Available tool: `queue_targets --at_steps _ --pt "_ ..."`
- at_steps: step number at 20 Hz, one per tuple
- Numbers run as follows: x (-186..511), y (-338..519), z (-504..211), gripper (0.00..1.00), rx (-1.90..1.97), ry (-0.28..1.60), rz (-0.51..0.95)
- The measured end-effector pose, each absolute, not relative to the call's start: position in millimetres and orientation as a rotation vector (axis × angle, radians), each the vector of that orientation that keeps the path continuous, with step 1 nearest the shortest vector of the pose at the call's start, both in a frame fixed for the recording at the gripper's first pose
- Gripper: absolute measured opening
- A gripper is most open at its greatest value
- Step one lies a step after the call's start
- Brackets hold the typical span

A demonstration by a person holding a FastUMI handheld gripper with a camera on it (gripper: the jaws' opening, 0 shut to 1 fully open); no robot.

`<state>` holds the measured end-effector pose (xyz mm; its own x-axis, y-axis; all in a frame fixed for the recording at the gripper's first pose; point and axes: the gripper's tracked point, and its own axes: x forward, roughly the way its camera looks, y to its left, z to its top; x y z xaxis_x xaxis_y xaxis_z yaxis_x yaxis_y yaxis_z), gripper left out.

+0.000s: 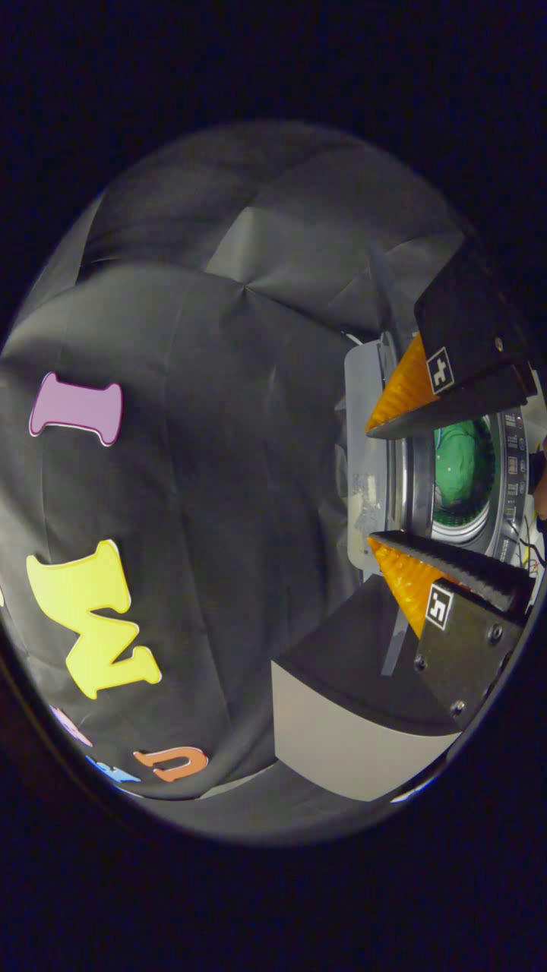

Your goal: Put the clothes into the washing machine and then close the washing machine lid.

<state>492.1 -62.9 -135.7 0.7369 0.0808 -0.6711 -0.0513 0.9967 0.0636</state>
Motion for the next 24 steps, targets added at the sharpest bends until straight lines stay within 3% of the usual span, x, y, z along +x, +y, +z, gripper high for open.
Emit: queue_targets --at_steps 11,24 --pt "410.8 -69.4 -164.9 0.77 0.104 0.812 0.030" --pt "245.8 -101.8 -59.4 0.77 0.054 0.465 -0.078"
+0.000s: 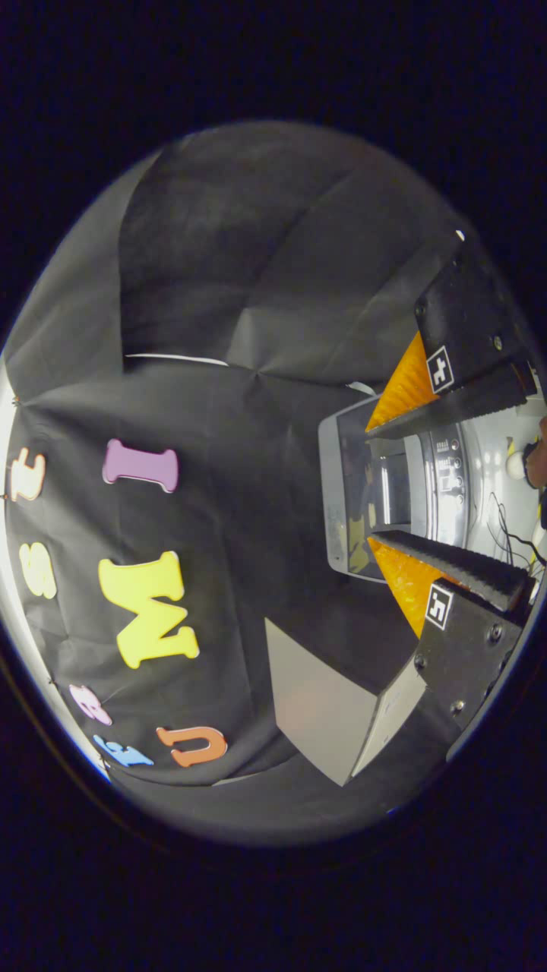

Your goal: Put the clothes into the washing machine and then close the washing machine lid.

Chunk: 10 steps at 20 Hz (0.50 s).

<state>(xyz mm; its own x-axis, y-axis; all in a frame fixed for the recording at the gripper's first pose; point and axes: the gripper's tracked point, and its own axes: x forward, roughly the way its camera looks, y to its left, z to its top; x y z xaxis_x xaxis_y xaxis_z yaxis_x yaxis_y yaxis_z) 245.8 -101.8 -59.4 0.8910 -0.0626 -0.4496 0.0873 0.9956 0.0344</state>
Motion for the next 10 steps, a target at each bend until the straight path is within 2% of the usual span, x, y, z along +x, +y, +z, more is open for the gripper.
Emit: queue_targets --at_steps 3,6,10 --pt "199.4 -103.4 -35.2 0.81 0.103 0.388 -0.082" --pt "151.4 -109.2 -14.4 1.00 0.132 0.297 -0.063" --pt "70.3 -121.9 7.5 1.00 0.064 0.176 -0.023"
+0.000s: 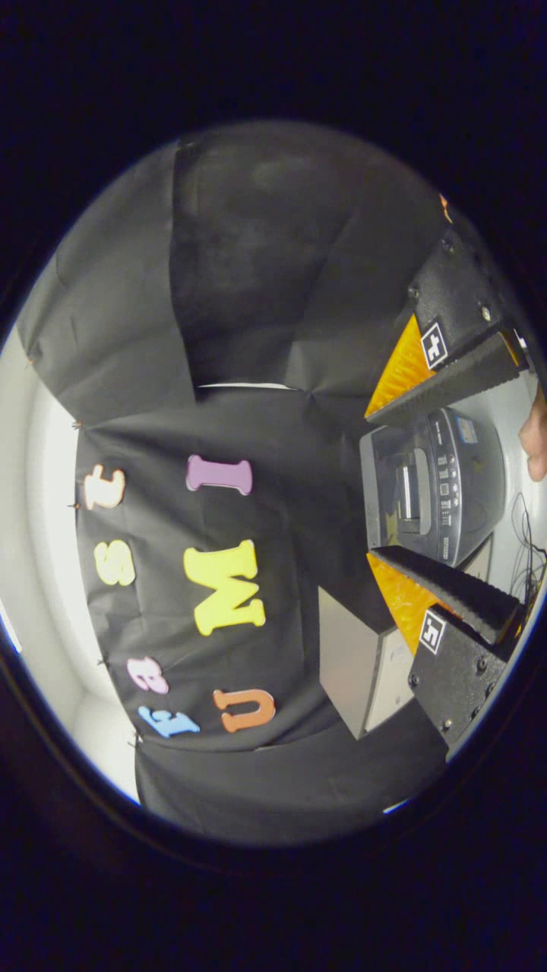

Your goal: Put the clothes into the washing machine and then close the washing machine lid.

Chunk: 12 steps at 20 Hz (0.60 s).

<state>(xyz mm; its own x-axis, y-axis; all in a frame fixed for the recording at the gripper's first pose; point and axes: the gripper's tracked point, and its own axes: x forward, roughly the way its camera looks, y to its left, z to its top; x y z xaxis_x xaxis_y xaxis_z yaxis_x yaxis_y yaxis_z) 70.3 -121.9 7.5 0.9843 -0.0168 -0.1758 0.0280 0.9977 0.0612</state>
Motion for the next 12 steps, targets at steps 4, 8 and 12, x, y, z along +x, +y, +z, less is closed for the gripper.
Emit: queue_targets --at_steps 4,8,12 --pt "-15.7 -132.4 16.5 1.00 0.065 0.110 0.034" --pt "-89.8 -133.5 7.7 1.00 0.087 0.109 0.096" --pt "-128.2 -134.3 21.1 1.00 0.046 -0.001 0.089"
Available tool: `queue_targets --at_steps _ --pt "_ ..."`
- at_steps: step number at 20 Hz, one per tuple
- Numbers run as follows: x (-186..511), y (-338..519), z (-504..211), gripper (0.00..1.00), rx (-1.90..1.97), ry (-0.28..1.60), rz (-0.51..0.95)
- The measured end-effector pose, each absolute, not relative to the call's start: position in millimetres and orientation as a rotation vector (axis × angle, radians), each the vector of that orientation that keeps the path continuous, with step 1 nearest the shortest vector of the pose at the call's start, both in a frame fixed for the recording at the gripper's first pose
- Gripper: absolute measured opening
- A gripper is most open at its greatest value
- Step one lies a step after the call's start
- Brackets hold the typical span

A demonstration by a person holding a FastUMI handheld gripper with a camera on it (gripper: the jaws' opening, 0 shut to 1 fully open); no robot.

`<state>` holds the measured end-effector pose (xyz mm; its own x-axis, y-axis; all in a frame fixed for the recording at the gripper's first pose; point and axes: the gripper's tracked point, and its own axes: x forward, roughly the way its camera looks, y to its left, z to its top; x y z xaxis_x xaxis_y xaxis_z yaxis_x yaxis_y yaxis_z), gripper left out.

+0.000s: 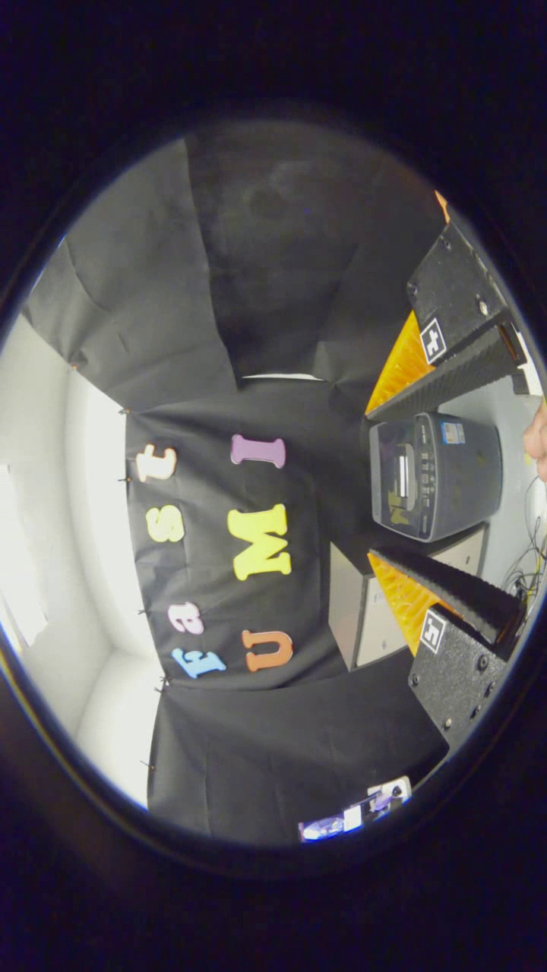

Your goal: Put the clothes into the washing machine and then close the washing machine lid.

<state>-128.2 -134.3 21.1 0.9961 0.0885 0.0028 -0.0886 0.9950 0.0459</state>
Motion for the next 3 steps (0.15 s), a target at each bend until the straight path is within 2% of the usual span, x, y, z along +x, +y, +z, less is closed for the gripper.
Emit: queue_targets --at_steps 3 --pt "-147.9 -123.4 28.9 1.00 -0.012 -0.101 0.084"
